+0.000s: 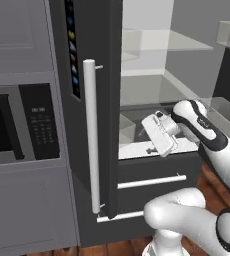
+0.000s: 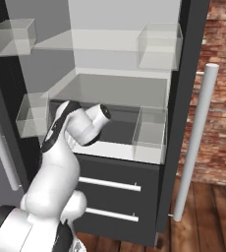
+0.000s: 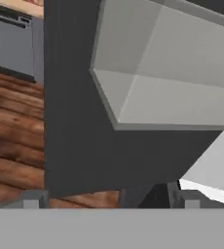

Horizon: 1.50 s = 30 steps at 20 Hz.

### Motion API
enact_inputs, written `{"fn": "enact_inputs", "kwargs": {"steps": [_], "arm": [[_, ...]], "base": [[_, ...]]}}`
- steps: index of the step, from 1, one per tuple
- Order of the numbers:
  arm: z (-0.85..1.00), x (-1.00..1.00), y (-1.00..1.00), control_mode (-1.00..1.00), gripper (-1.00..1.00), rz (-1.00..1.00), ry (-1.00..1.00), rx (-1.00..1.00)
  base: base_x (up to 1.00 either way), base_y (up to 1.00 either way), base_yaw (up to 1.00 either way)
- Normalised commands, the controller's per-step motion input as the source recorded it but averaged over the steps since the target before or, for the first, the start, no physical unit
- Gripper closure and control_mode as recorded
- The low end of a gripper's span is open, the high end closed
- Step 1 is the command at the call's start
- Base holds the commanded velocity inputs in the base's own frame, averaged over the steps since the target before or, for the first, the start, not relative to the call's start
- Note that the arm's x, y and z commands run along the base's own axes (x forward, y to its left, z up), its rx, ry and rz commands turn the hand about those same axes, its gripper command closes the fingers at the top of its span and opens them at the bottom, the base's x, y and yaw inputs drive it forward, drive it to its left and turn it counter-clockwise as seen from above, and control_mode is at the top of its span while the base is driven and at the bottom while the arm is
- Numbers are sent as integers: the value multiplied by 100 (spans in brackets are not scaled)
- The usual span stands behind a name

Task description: Place one of the steaks on the plate and the other in the bowl. Then place the bowl in the fridge.

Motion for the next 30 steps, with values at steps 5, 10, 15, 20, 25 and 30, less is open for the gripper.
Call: {"fn": "enact_inputs", "kwargs": {"steps": [5, 10, 15, 20, 25, 30], "arm": [[0, 73, 13, -100, -100, 1, 2, 36], [0, 71, 11, -100, -100, 7, -3, 18], [0, 91, 5, -100, -100, 5, 0, 12], [-4, 52, 61, -100, -100, 11, 0, 1], [0, 12, 91, -100, -100, 2, 1, -1], [0, -5, 100, -100, -100, -1, 0, -3]], "base": [[0, 0, 0], [0, 0, 0], [0, 0, 0], [0, 0, 0], [0, 0, 0], [0, 0, 0]]}}
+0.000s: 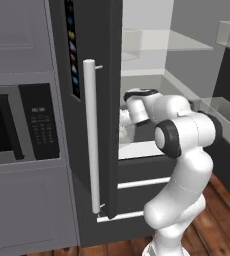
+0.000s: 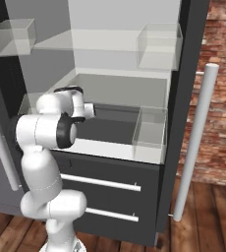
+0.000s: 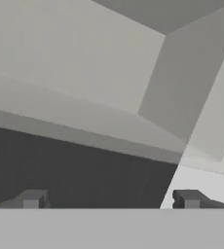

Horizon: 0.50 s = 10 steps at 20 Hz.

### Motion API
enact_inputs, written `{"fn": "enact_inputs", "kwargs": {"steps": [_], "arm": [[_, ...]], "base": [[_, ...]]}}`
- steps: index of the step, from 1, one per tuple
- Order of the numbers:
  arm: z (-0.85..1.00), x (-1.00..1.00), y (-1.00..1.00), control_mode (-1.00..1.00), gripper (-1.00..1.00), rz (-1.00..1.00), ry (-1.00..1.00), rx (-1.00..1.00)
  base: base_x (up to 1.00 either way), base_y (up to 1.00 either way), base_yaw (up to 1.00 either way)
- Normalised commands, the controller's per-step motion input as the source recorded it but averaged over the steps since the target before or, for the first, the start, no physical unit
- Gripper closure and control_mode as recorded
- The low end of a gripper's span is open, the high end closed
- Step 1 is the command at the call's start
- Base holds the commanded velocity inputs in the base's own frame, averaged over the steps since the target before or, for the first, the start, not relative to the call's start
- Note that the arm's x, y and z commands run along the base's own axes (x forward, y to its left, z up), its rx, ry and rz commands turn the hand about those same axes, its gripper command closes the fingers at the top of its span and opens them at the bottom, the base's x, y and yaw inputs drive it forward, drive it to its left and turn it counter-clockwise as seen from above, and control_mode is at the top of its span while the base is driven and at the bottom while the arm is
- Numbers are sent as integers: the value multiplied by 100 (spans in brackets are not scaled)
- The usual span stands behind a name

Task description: Place one of the steaks on the plate and the other in the bowl. Then place the bowl in the fridge.

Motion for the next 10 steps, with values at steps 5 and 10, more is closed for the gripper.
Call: {"fn": "enact_inputs", "kwargs": {"steps": [5, 10], "arm": [[0, -45, 100, -100, -100, -17, -4, -3], [0, -73, 100, -100, -100, -32, -12, -7]], "base": [[0, 0, 0], [0, 0, 0]]}}
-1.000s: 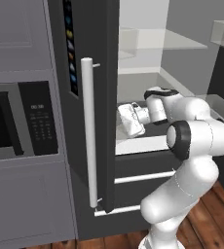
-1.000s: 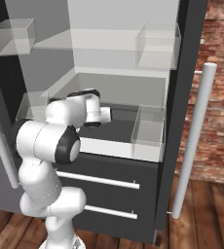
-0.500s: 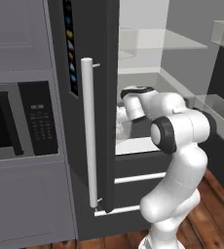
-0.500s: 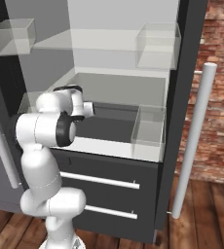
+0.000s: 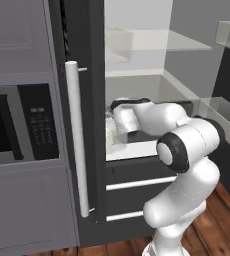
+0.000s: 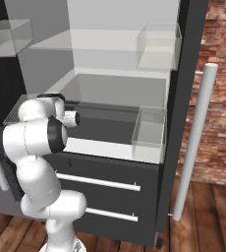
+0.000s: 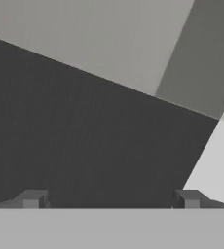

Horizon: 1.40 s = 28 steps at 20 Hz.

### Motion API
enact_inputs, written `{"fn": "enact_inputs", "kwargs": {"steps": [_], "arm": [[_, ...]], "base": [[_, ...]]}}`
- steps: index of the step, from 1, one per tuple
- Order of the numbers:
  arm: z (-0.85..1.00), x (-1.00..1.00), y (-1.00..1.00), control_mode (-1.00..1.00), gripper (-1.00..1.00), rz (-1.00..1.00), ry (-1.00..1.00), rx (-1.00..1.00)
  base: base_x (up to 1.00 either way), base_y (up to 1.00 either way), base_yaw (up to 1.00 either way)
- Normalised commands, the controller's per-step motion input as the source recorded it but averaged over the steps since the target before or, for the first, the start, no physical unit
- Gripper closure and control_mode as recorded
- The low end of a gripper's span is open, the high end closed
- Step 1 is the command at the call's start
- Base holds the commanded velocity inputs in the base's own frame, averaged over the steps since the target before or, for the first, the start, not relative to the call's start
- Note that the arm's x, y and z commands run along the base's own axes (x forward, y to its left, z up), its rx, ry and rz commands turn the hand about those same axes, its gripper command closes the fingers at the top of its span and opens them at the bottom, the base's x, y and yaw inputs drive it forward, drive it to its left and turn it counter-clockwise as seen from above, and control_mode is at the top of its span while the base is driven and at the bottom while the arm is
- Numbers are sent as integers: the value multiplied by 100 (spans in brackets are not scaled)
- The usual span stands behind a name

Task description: Place one of the steaks on the plate and the other in the bowl. Then place the bowl in the fridge.

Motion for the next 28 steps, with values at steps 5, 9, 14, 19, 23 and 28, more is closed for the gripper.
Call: {"fn": "enact_inputs", "kwargs": {"steps": [5, 9, 14, 19, 23, 28], "arm": [[11, -70, 100, -100, -100, -32, -16, -9], [26, -29, 74, -100, -100, -19, -10, -12], [16, 26, -71, -100, -100, -9, 3, -15], [63, 4, -100, -100, -100, -7, 1, 1], [81, -2, -97, -100, -100, 4, -8, -11], [61, -11, -94, -100, -100, 19, -36, -49]], "base": [[0, 0, 0], [0, 0, 0], [0, 0, 0], [0, 0, 0], [0, 0, 0], [0, 0, 0]]}}
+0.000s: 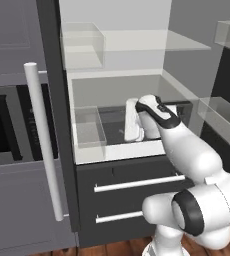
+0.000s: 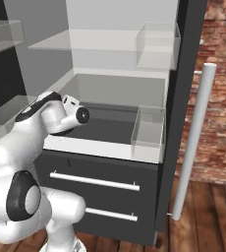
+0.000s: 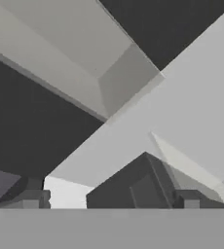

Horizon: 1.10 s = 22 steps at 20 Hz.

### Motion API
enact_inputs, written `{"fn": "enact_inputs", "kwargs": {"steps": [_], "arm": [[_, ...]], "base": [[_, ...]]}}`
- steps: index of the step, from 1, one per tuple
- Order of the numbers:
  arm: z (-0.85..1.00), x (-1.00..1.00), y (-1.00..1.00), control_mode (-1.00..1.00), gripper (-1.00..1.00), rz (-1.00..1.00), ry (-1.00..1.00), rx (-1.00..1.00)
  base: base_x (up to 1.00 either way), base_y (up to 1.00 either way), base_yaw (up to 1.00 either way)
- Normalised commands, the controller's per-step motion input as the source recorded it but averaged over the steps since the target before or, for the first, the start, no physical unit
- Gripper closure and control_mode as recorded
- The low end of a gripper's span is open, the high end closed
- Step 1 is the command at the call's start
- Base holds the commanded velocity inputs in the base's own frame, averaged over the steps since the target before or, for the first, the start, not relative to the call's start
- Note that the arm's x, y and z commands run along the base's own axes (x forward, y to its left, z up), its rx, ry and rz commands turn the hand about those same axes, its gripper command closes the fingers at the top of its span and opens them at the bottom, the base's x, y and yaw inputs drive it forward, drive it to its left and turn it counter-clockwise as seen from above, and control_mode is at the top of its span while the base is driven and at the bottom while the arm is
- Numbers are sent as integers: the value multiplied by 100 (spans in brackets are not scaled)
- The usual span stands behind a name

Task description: Place one of the steaks on the plate and the other in the bowl. Then place the bowl in the fridge.

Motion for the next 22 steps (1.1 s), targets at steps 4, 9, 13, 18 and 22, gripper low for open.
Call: {"fn": "enact_inputs", "kwargs": {"steps": [4, 9, 13, 18, 22], "arm": [[78, -8, -100, -100, -100, 24, -15, -70], [32, -42, -62, -100, -100, 26, 7, -94], [-2, -72, 0, -100, -100, 55, 8, -80], [-27, -86, -27, -100, -100, 55, 9, -22], [-2, -51, -13, -100, -100, 70, 8, -29]], "base": [[0, 0, 0], [0, 0, 0], [0, 0, 0], [0, 0, 0], [0, 0, 0]]}}
